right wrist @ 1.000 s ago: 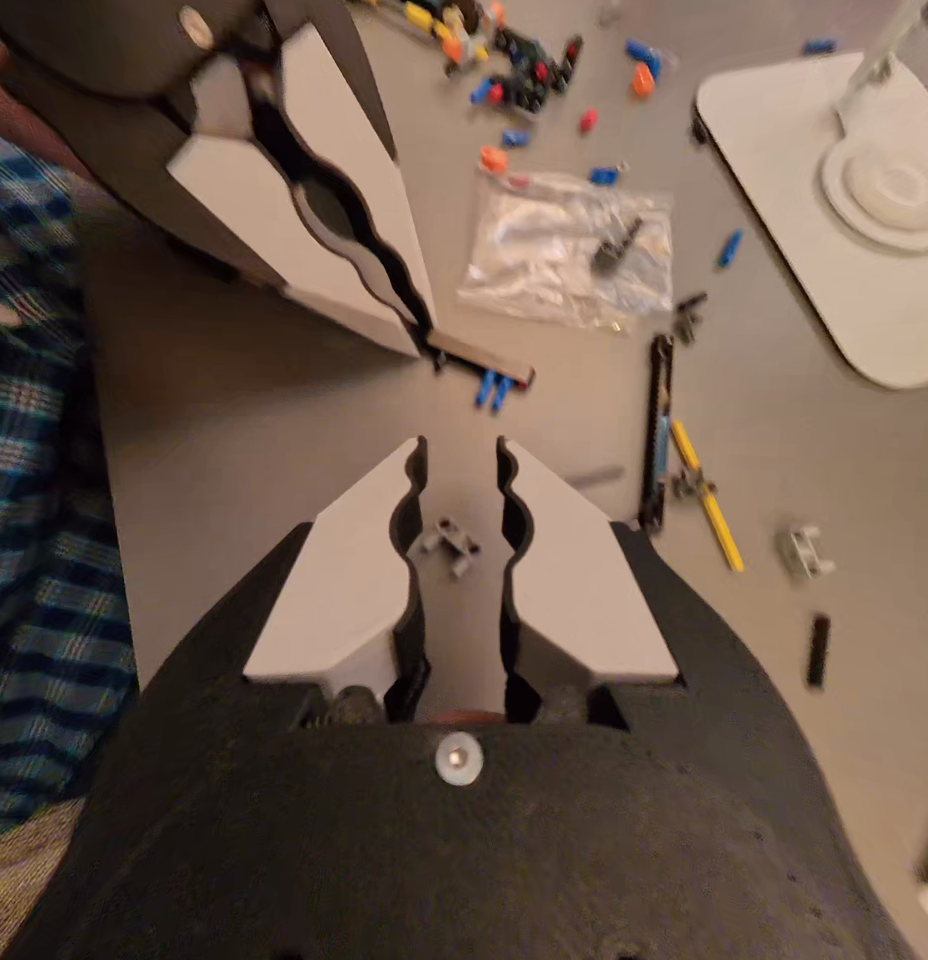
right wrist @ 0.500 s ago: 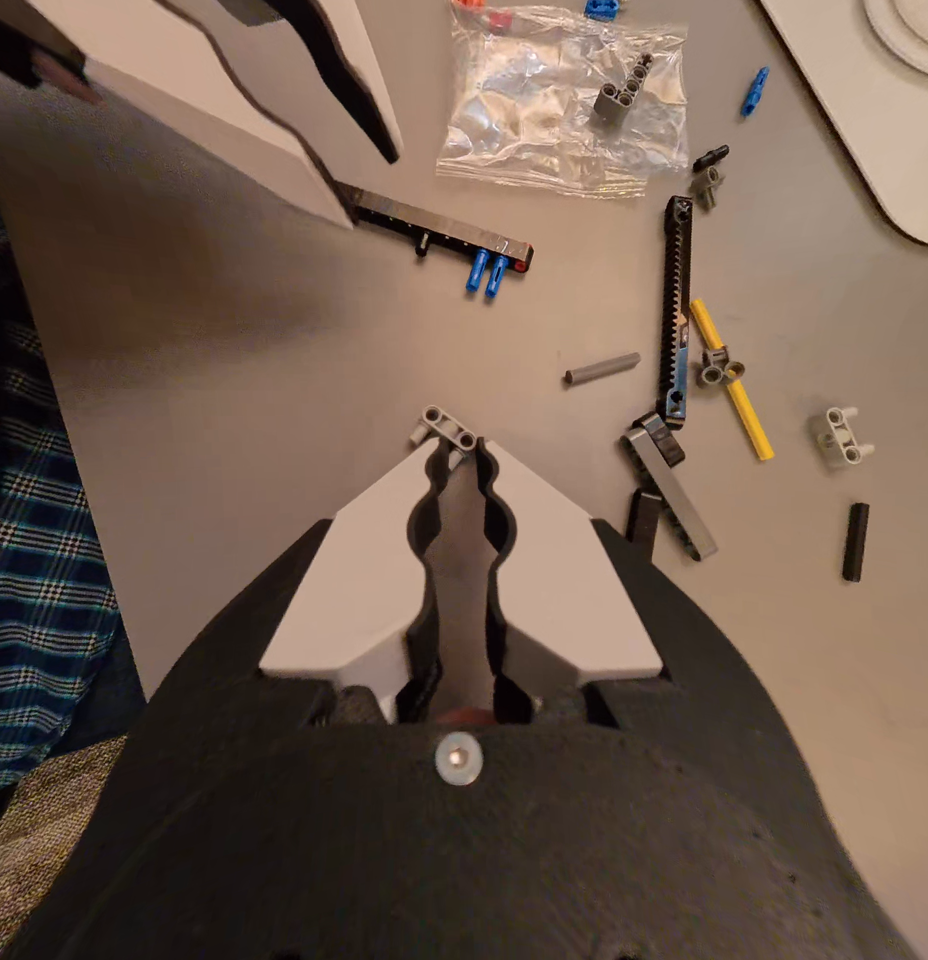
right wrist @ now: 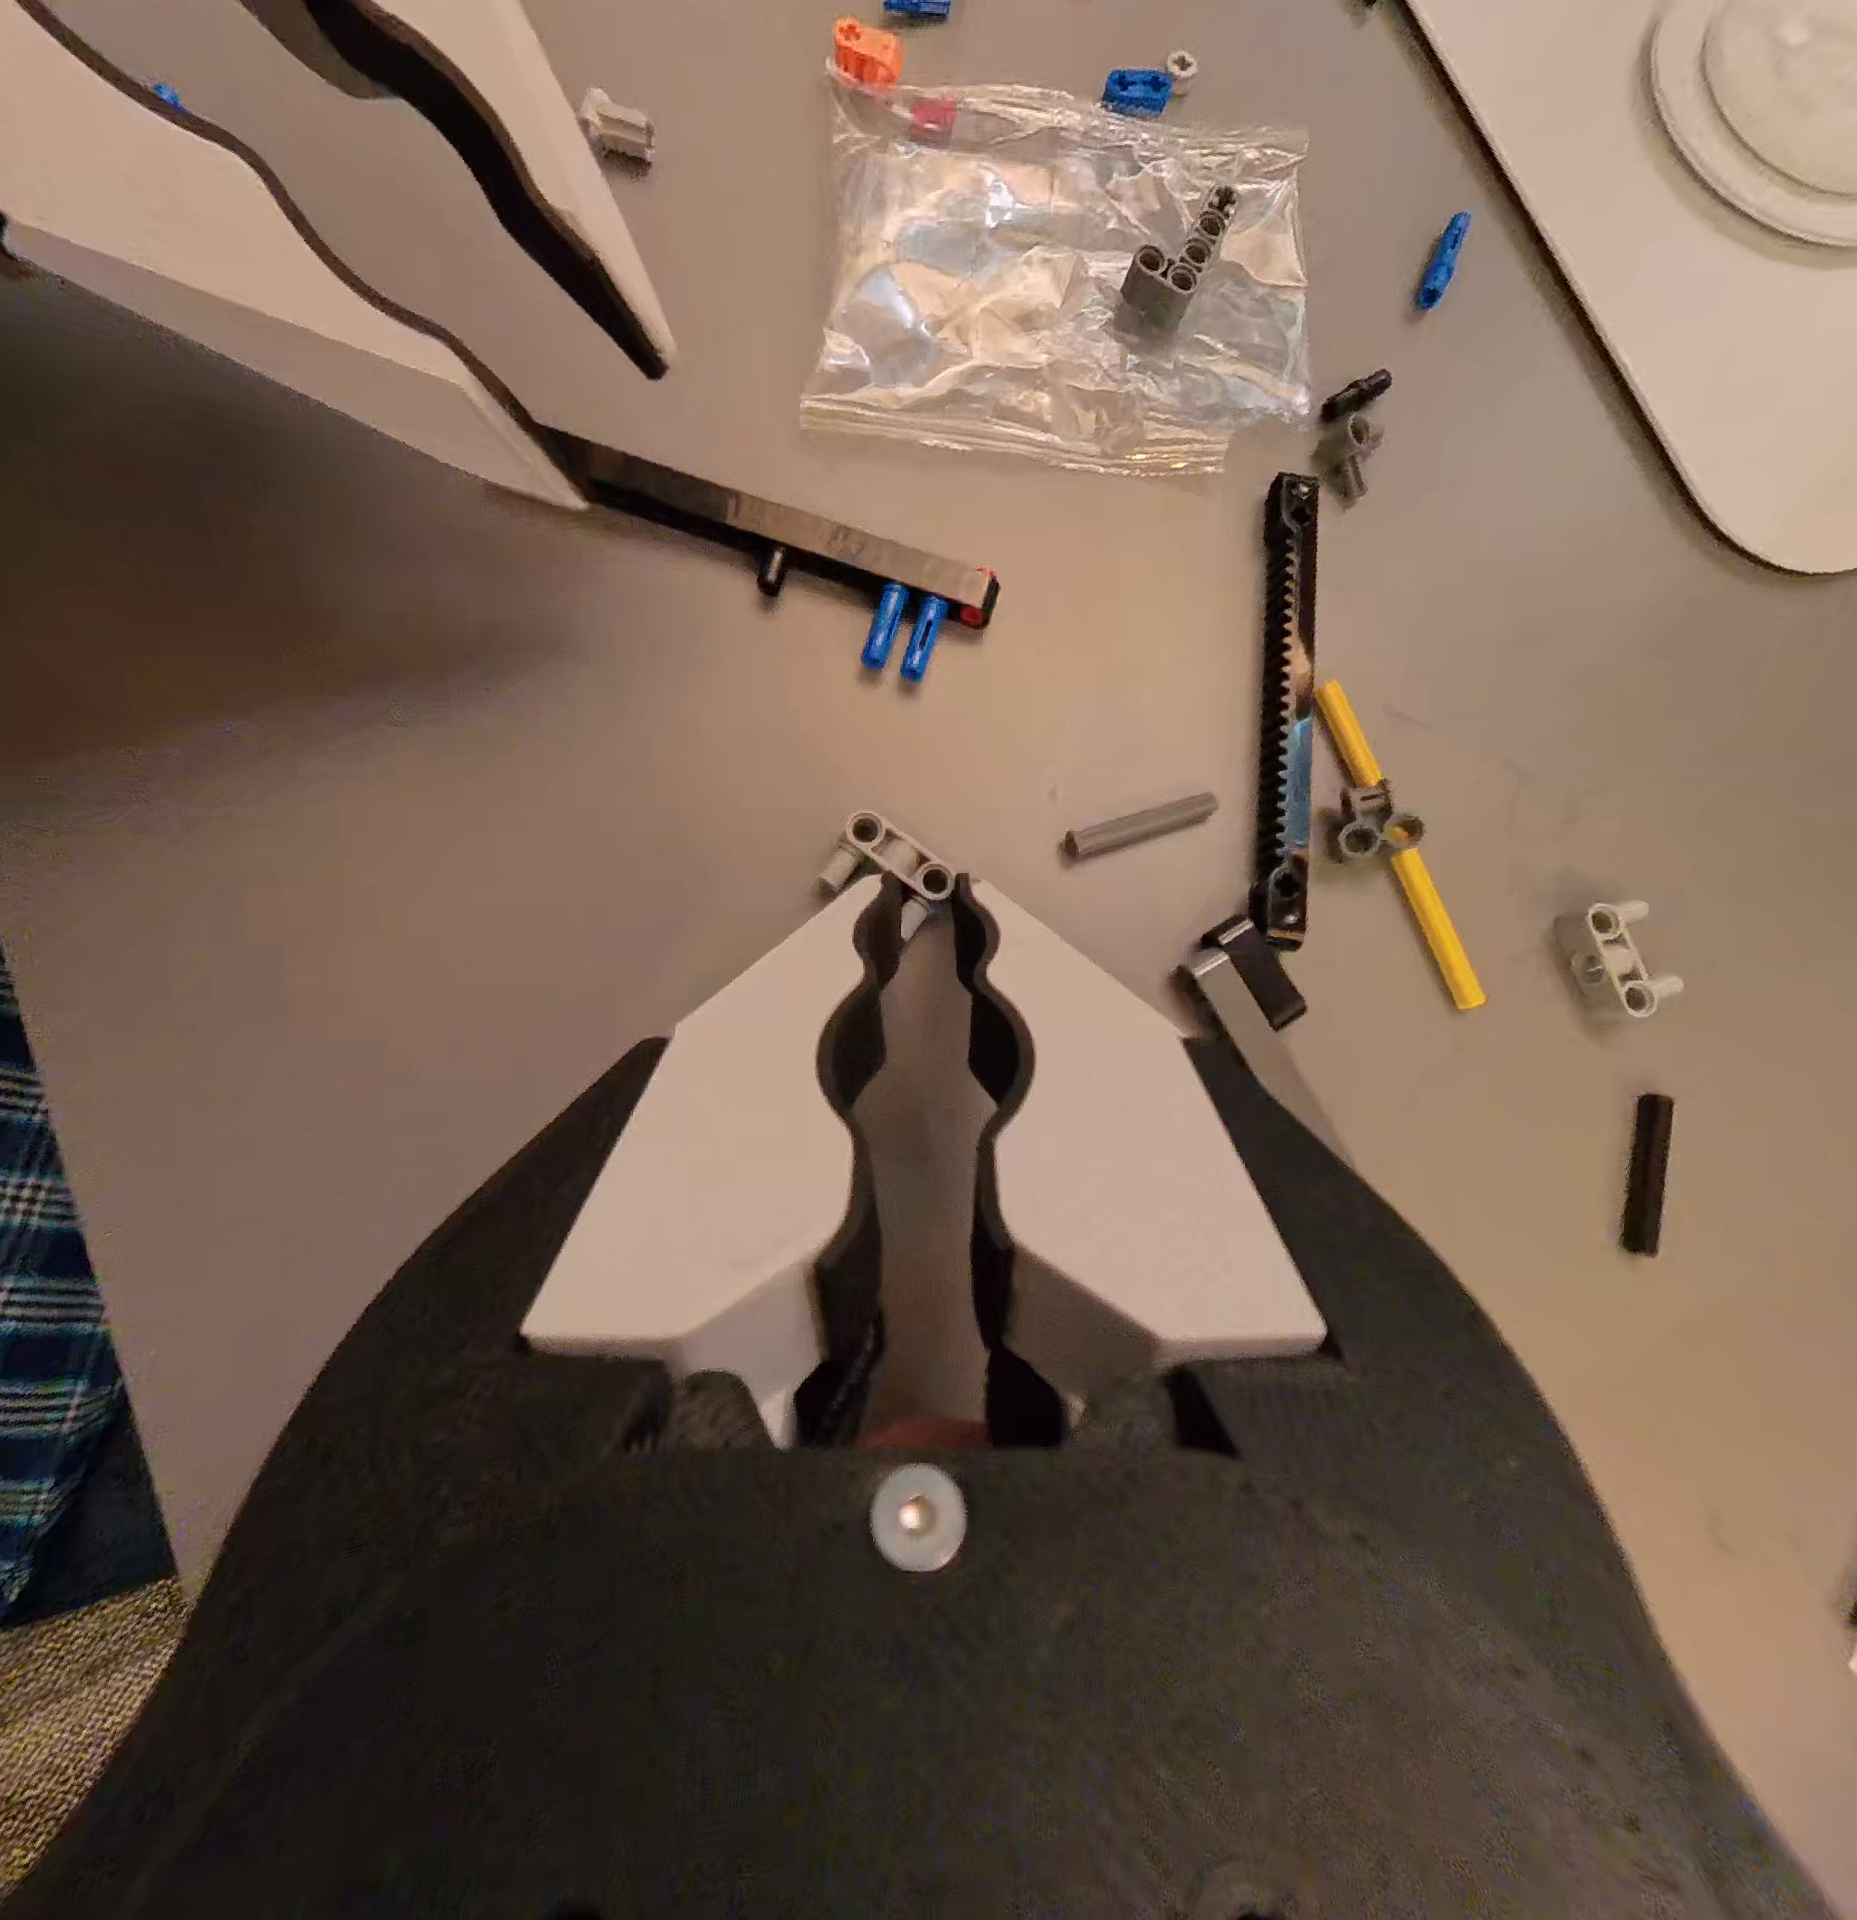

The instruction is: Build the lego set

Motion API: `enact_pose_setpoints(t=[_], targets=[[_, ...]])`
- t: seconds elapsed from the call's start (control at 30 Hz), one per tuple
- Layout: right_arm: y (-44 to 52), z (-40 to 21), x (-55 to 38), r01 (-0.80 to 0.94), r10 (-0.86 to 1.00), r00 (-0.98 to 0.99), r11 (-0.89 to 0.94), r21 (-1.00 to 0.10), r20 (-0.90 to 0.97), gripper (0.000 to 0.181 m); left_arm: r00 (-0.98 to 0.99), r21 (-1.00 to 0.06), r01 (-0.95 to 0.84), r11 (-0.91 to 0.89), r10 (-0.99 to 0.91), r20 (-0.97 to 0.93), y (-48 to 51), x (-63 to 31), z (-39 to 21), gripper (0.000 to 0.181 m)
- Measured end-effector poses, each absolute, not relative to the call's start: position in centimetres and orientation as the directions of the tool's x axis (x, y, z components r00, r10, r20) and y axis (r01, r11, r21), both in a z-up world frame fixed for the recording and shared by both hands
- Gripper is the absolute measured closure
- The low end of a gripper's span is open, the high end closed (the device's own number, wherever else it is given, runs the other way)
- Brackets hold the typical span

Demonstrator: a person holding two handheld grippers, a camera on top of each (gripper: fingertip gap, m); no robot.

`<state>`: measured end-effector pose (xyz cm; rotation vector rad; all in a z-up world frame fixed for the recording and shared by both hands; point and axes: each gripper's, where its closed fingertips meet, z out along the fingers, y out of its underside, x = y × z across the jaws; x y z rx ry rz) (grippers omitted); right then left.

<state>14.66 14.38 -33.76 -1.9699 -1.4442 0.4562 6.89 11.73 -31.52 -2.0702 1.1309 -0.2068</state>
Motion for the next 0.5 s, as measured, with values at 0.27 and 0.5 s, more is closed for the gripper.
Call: enact_pose_setpoints(t=[0.27, 0.5], targets=[[14.9, -33.1, 14.5, 0.697, 0.936, 0.337, -0.178, -0.694, 0.099, 0.16, 0.633, -0.653, -0.656, -0.378, -0.747, -0.204, 11.6, 4.5, -32.6, 0.158], [15.6, -32.1, 16.7, 0.674, 0.915, 0.388, -0.2, -0.712, 0.111, 0.156, 0.636, -0.634, -0.659, -0.404, -0.749, -0.183, 11.3, 4.4, -33.0, 0.164]])
